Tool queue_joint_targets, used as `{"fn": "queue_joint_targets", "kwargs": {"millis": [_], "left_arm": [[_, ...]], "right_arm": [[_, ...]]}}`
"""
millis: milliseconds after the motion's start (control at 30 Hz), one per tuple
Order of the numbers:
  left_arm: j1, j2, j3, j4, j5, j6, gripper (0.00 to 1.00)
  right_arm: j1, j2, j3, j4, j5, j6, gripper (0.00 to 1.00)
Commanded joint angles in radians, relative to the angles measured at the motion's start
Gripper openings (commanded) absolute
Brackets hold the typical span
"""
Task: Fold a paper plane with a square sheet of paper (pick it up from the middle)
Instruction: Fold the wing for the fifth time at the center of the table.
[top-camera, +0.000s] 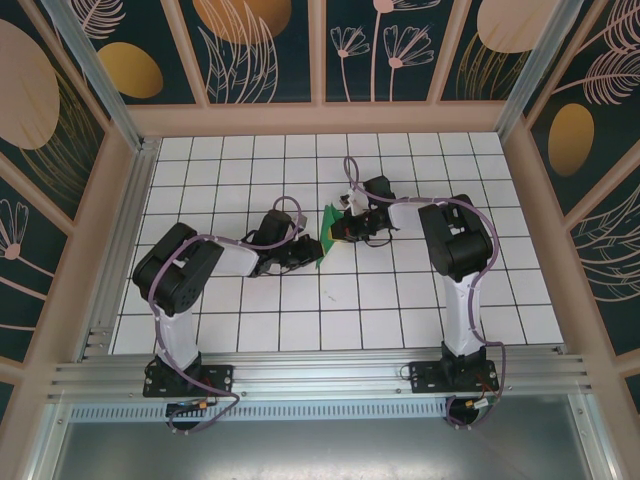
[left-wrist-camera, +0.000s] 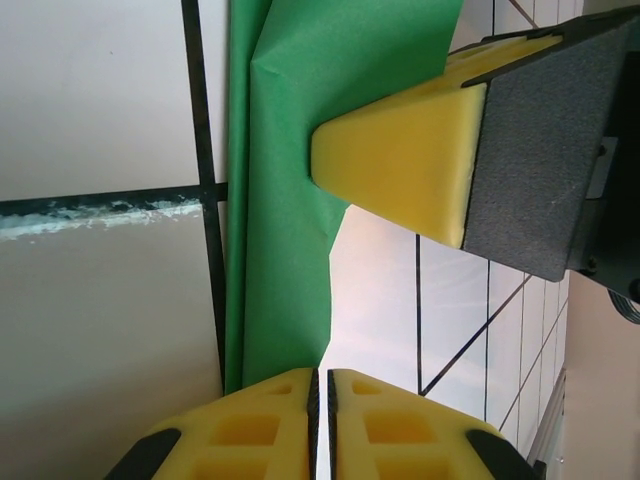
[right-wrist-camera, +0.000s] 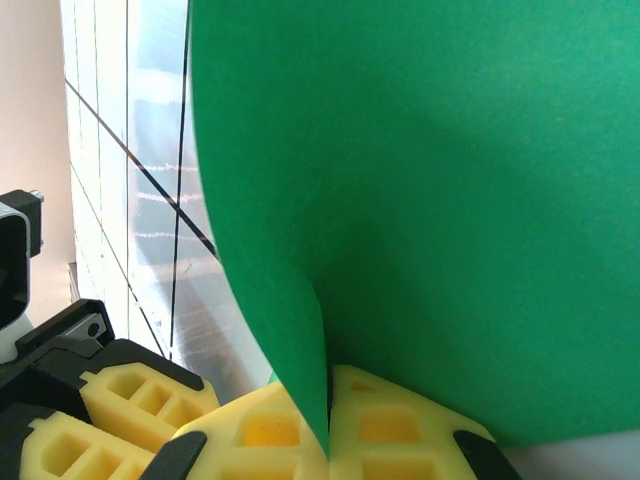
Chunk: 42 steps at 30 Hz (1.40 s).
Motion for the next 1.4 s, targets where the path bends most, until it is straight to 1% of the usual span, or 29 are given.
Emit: {"fn": "queue_joint_targets", "kwargs": {"millis": [0, 233, 500, 933, 1200, 1367], "left_arm": [[0.004, 0.019, -0.01, 0.054, 0.019, -0.027, 0.14], [0.004, 0.018, -0.007, 0.026, -0.007, -0.016, 0.15], [0.004, 0.011, 0.006, -0.044, -0.046, 0.016, 0.14], [0.003, 0.03, 0.018, -0.046, -0.008, 0.018, 0.14], [-0.011, 0.024, 0.074, -0.221, -0.085, 0.089, 0.15], [-0.028, 0.036, 0.101, -0.281, -0.118, 0.108, 0.14]], "right_arm": [[-0.001, 0.057, 0.008, -0.002, 0.053, -0.025, 0.0], [-0.001, 0.058, 0.008, -0.002, 0.055, -0.023, 0.0], [-0.002, 0.062, 0.009, -0.004, 0.058, -0.02, 0.0], [-0.001, 0.067, 0.021, -0.016, 0.071, -0.017, 0.0], [-0.001, 0.07, 0.019, -0.021, 0.082, -0.016, 0.0], [0.0, 0.073, 0.019, -0.018, 0.083, -0.013, 0.0]]}}
